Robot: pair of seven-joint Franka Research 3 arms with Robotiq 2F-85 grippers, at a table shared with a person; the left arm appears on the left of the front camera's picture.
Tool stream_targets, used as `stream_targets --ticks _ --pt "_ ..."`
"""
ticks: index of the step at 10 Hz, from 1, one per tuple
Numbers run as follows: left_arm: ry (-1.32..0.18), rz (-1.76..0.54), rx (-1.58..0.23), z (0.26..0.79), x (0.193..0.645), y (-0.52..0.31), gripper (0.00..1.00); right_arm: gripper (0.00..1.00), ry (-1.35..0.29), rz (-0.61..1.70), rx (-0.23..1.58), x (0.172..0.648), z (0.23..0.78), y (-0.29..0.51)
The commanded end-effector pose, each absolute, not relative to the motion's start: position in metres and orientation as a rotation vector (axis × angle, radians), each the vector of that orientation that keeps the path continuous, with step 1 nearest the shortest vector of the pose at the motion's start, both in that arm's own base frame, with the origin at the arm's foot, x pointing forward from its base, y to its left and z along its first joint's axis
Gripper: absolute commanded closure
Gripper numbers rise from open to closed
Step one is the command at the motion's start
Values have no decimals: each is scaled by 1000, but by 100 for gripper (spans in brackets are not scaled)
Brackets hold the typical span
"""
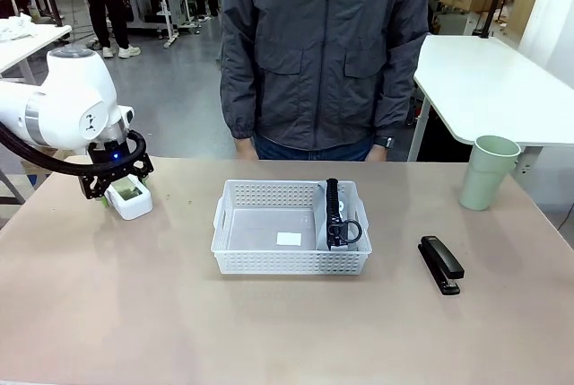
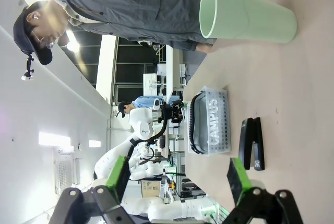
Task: Efficiently arrange items inside the basket to fit them all.
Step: Pick up the Digital clock and place it inside the Organizing basket.
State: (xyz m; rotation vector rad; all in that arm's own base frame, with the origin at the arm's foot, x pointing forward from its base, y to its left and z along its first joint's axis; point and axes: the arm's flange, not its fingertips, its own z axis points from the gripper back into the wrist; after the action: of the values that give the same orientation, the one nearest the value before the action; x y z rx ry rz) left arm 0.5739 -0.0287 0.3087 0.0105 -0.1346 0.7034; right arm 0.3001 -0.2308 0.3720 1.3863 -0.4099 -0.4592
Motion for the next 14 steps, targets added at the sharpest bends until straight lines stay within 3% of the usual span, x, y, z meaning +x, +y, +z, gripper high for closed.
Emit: stream_targets --ticks 1,2,3,4,5,6,7,9,10,11,12,13,14 --pt "-111 690 20 312 582 -26 0 0 -418 -428 1382 298 373 -231" --pt "-109 682 11 312 581 -26 0 0 -418 -428 1382 298 373 -231" --pt "-104 684 7 312 581 -24 58 0 -418 -428 1382 298 373 -231" --pt "-98 679 -9 312 581 -22 57 0 -418 -428 1382 298 373 -231" --pt "-84 667 -37 315 578 -21 100 0 -418 -428 1382 298 373 -231" --pt "-80 638 -68 321 573 -21 63 0 -418 -428 1382 298 373 -231" --pt "-82 575 -108 331 564 -21 100 0 -418 -428 1382 298 373 -231" --pt "-105 427 -138 365 545 -23 100 0 -418 -428 1382 298 373 -231" --pt "-151 306 -141 391 530 -24 78 0 -418 -428 1382 298 373 -231" --pt "-203 159 -171 413 511 -28 78 0 -418 -428 1382 298 373 -231" --pt "-283 18 -206 431 489 -32 100 0 -418 -428 1382 298 373 -231" --pt "-356 -158 -276 444 466 -39 78 0 -418 -428 1382 298 373 -231" --pt "-430 -270 -320 455 449 -54 100 0 -418 -428 1382 298 373 -231"
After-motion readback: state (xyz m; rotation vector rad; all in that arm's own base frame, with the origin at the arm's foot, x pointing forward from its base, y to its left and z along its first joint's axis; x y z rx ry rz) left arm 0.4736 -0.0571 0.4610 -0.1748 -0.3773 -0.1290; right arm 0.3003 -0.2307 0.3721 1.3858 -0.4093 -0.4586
